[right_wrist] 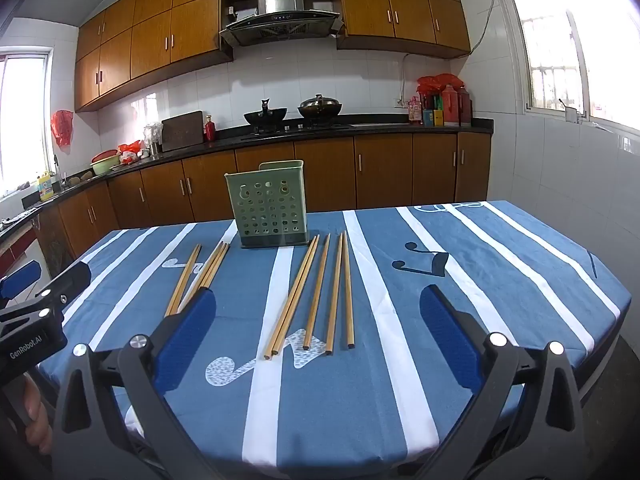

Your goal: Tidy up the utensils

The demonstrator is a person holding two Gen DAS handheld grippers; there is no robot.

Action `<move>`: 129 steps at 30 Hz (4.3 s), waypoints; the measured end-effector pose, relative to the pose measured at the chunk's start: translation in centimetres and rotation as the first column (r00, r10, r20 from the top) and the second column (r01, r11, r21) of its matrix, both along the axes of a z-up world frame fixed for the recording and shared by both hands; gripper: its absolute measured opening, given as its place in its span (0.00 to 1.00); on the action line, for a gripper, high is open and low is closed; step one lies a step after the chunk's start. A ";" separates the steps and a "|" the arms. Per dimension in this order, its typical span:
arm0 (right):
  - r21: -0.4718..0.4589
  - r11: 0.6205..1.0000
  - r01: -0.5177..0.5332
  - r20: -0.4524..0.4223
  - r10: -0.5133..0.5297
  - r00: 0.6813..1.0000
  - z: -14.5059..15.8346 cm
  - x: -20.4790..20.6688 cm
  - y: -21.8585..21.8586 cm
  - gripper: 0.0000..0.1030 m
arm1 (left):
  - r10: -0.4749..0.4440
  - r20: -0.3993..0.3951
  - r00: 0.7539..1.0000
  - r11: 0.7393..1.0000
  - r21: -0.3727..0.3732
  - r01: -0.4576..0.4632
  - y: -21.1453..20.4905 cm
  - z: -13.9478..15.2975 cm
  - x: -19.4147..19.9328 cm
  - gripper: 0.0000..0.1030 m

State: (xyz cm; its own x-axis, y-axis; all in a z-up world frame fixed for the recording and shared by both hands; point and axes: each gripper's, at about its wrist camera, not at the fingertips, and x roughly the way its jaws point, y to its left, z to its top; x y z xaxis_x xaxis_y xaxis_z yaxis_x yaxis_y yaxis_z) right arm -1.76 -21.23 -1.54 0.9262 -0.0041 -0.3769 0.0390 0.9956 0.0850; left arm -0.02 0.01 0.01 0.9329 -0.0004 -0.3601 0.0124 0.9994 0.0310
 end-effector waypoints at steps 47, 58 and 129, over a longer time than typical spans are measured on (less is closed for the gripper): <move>0.001 1.000 0.000 0.002 0.000 1.000 0.0 0.0 0.0 0.96 | 0.000 -0.004 1.000 1.000 -0.002 0.000 0.0 0.0 0.0 0.98; 0.001 1.000 0.000 0.002 0.000 1.000 -0.1 0.0 0.0 0.96 | 0.000 -0.005 1.000 1.000 -0.002 0.000 0.0 0.0 0.0 0.98; 0.059 0.994 0.096 -0.503 -0.053 0.863 -7.5 17.6 -4.7 0.38 | -0.026 -0.413 0.910 0.997 -0.074 -0.005 4.9 -4.5 12.9 0.67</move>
